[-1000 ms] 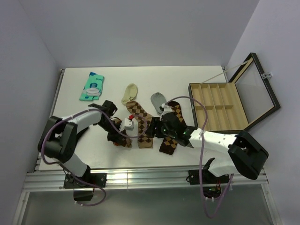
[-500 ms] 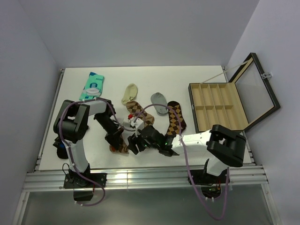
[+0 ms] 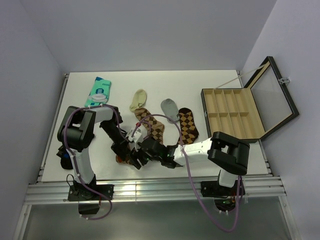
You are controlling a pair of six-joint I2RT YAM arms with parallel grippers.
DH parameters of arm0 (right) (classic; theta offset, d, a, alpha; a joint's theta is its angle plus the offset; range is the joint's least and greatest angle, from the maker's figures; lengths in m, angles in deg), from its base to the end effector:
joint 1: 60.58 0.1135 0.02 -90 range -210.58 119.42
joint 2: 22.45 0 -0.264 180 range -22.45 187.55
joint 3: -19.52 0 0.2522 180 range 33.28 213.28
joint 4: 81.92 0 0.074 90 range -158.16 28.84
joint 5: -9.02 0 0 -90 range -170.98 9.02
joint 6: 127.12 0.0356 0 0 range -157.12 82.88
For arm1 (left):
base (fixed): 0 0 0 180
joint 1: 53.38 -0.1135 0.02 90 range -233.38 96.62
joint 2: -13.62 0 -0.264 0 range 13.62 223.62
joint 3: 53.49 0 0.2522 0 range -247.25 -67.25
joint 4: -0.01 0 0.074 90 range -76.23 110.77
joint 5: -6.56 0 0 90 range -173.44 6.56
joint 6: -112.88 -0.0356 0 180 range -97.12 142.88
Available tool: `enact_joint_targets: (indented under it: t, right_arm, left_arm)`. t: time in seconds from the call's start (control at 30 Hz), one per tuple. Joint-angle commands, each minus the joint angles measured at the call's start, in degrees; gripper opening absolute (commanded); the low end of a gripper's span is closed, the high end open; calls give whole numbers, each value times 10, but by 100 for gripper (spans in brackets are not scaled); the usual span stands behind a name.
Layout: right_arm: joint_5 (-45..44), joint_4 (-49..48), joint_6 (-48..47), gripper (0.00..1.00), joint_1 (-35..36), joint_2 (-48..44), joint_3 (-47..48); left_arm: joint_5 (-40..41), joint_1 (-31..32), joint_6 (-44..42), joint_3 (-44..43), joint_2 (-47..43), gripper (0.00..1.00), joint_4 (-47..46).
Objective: Roll the socks
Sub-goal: Roll the sock at the center of the board.
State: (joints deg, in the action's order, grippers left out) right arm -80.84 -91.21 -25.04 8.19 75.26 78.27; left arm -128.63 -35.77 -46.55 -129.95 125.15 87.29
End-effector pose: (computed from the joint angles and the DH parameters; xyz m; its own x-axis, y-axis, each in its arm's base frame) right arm 0.1255 0.3233 0.1623 -0.3705 -0.3758 -0.8494 -0.8747 0.4487 0.1830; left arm 0.2500 -0.1058 0.1305 -0.4220 0.8262 -0.3731 0.7017 0.0371 -0.7116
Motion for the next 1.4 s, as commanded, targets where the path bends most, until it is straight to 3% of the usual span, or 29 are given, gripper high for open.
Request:
enact_joint_targets:
  t: [0.0,0.53,1.17,1.37]
  right_arm:
    - [1,-50,-17,72,3,2,31]
    - [-26,-46,-32,72,20,-44,30]
    - [-35,-32,-65,70,30,92,102]
    - [-46,-33,-62,61,33,126,107]
  left_arm:
    - [17,9,-20,7,0,0,-10]
    - [19,9,-15,12,-6,0,-16]
    - [18,9,-20,10,-6,0,-4]
    - [5,9,-37,2,-3,0,22]
